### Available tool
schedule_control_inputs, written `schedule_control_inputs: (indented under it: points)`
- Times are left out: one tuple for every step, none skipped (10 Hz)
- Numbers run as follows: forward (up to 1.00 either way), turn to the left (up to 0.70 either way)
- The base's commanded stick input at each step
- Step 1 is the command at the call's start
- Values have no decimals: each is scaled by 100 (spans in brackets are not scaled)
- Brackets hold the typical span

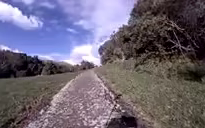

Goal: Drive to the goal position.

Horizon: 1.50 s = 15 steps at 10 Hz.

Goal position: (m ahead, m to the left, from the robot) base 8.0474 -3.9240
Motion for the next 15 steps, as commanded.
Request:
schedule_control_inputs:
  points:
    - [0,0]
    - [0,0]
    - [0,0]
    - [0,0]
    - [0,0]
    - [0,0]
    - [0,0]
    - [0,11]
    - [0,32]
    - [0,54]
    - [0,0]
    - [0,0]
    - [0,0]
    - [0,0]
    - [0,0]
